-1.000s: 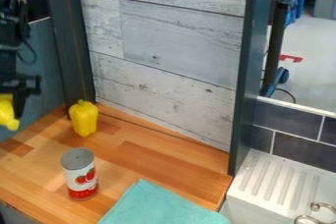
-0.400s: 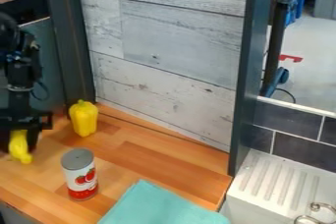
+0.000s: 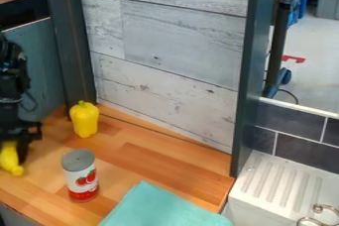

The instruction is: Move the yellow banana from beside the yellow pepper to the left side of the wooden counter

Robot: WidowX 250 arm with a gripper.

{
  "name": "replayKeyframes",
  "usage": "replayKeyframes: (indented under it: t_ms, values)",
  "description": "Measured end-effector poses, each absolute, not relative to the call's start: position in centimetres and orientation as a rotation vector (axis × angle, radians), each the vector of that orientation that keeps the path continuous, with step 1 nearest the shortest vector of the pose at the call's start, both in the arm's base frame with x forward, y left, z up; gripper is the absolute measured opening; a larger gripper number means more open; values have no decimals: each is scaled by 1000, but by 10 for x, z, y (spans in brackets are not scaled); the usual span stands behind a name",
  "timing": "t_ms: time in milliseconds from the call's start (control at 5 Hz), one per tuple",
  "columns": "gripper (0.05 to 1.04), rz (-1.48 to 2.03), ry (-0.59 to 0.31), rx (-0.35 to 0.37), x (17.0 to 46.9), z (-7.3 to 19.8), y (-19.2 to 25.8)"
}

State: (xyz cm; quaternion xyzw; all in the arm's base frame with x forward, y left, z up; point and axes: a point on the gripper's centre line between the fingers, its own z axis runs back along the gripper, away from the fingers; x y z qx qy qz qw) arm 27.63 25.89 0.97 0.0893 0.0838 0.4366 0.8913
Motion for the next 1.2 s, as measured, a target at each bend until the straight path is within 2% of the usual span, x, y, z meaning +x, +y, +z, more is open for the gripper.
replayKeyframes:
  t_ms: [200,400,600,800,1000,1200]
  values:
    - [588,912,168,178,278,9,258]
    - [670,912,154,131,277,8,258]
    - [951,939,146,119,271,12,256]
    - [1007,978,54,110,265,36,254]
    - [1002,997,13,111,258,55,253]
    - [1001,937,-31,82,253,85,239]
